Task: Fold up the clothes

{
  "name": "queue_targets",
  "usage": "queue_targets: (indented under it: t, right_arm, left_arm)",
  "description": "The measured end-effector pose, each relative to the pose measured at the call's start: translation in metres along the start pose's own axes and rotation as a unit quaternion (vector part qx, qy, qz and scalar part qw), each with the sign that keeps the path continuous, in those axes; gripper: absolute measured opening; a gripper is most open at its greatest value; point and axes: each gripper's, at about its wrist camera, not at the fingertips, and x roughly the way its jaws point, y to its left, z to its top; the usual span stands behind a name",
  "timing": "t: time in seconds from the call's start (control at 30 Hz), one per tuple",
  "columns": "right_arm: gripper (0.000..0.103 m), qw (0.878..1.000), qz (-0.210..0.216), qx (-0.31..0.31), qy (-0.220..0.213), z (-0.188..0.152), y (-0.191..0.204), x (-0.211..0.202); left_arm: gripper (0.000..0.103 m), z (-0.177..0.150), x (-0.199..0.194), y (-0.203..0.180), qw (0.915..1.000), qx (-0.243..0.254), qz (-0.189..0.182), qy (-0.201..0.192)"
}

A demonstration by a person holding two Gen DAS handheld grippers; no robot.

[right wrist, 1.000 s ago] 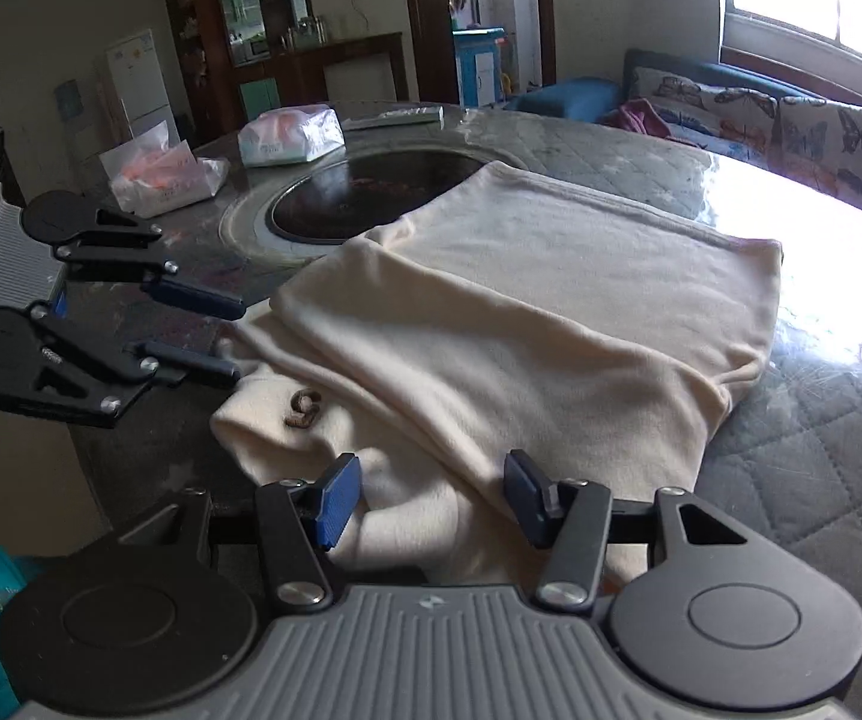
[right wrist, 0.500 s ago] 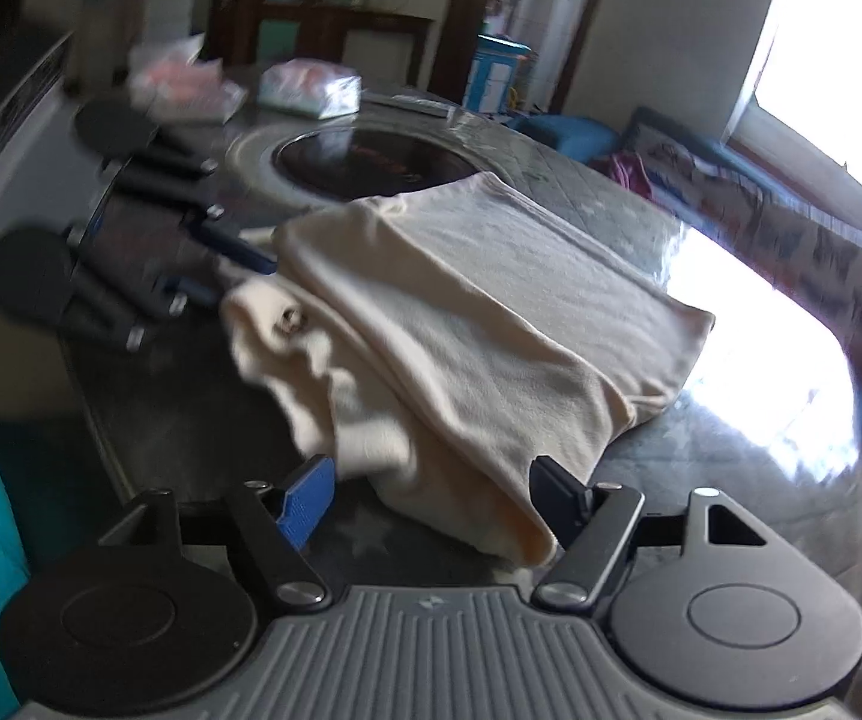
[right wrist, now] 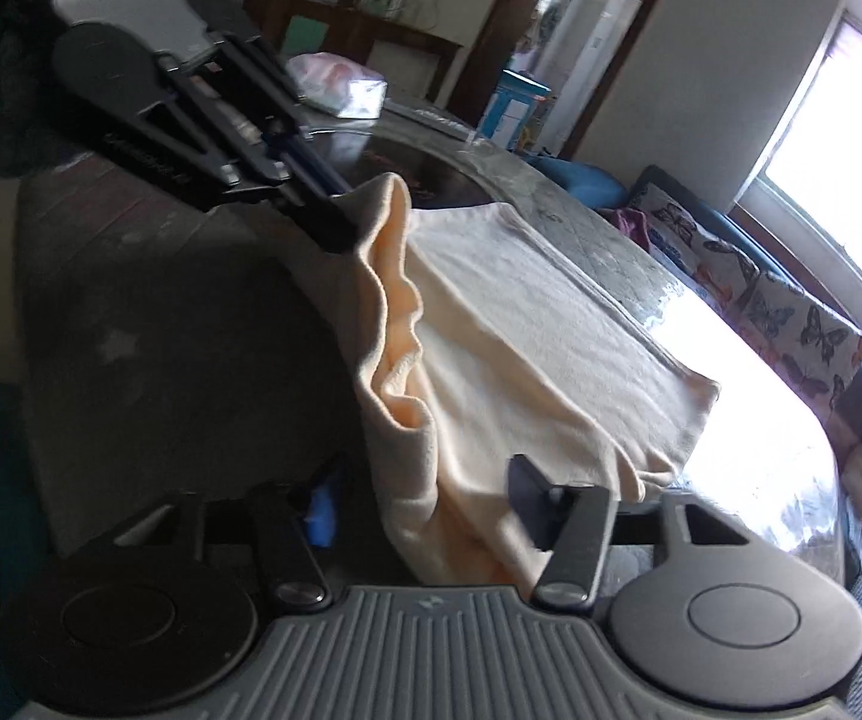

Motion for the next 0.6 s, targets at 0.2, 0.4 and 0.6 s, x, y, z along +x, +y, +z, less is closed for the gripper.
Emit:
queue_targets:
  t: [0.2,0.4,0.6]
  right_arm:
    - [0.014,0.997,0.037,0.069,0.006,0.011,-0.029,0.006]
    - [0.013,0.993,0.053,0.104,0.000,0.021,-0.048,0.002]
    - [0.011,0.994,0.043,0.095,-0.006,0.024,-0.044,-0.001]
  left_arm:
    - [0.016,-0.022,-0.001,-0.008,0.9996,0.015,0.020,0.015]
    - [0.023,-0.043,-0.008,-0.021,0.9976,0.042,0.052,0.018]
    - [0.016,-0.051,-0.011,-0.021,0.9956,0.064,0.067,0.015]
